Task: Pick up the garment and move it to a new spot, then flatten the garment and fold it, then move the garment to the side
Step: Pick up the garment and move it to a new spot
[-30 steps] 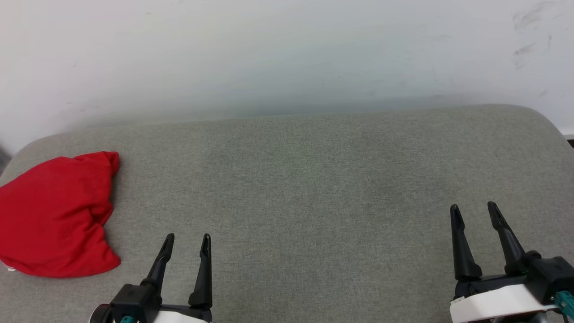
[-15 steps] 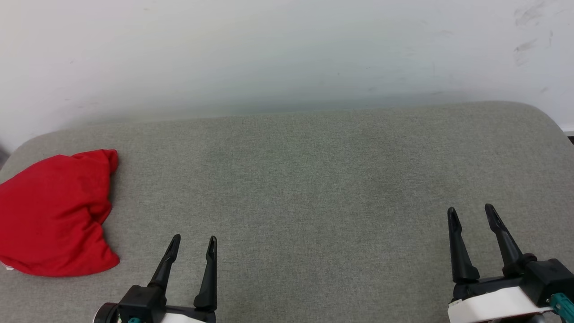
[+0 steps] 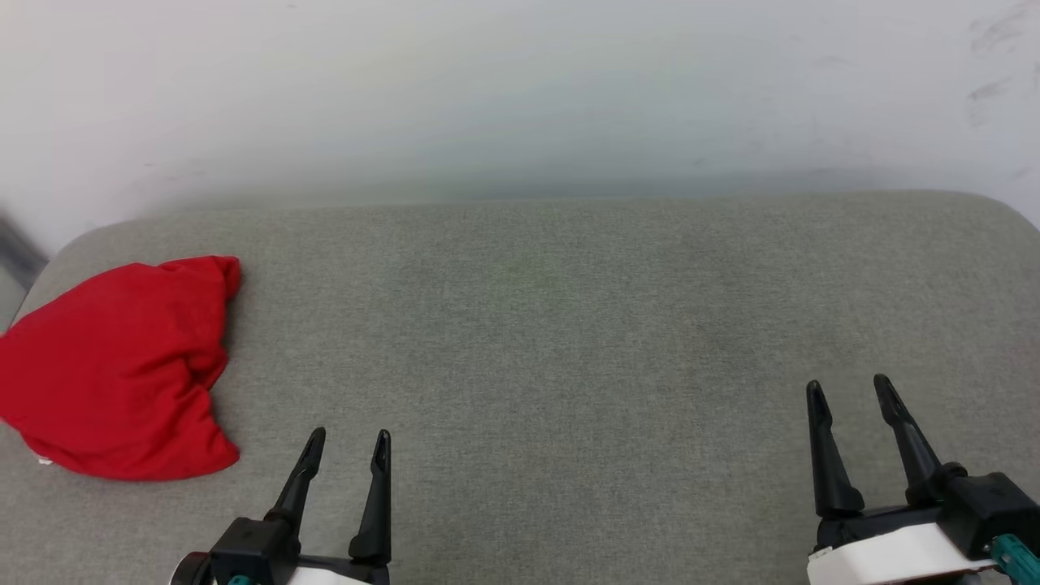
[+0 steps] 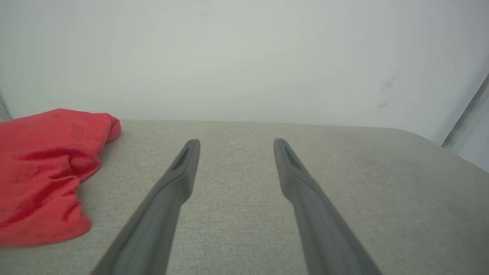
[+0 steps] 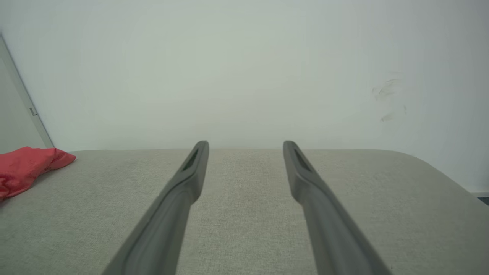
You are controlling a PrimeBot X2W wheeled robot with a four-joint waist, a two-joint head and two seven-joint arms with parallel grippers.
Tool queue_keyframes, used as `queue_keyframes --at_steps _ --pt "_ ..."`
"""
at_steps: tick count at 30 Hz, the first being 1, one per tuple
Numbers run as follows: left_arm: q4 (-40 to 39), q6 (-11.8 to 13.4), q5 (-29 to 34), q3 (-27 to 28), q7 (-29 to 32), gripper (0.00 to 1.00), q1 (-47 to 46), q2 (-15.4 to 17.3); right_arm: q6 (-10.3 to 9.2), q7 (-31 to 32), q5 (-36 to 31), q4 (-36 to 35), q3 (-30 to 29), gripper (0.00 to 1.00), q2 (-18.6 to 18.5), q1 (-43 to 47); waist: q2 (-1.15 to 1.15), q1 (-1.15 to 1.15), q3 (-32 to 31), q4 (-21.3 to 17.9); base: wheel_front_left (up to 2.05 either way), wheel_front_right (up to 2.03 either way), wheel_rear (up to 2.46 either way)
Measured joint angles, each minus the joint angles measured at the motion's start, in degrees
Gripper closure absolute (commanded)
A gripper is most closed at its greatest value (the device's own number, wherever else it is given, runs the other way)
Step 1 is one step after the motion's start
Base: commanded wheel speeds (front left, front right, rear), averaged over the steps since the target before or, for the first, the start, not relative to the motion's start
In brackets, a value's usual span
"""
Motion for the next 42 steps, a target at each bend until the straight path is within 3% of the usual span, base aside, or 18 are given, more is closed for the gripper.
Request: queue_keyframes --at_steps 9,30,42 --pt "0.1 -0.1 -0.1 1.2 0.0 0.0 0.1 0.0 0.0 0.0 -0.2 -0.5 2.6 0.0 0.0 0.7 0.0 0.0 -0.1 5.4 0.0 0.0 0.0" --pt "-1.8 -0.6 2.2 3.6 0.0 0.0 1.7 0.0 0.0 0.0 -0.6 -1.1 7.4 0.0 0.0 1.5 0.0 0.0 -1.3 22.4 0.0 0.0 0.0" --pt "-1.8 -1.2 2.8 3.7 0.0 0.0 2.1 0.0 0.0 0.0 0.0 -1.2 8.3 0.0 0.0 1.6 0.0 0.0 -2.0 27.0 0.0 0.0 0.0"
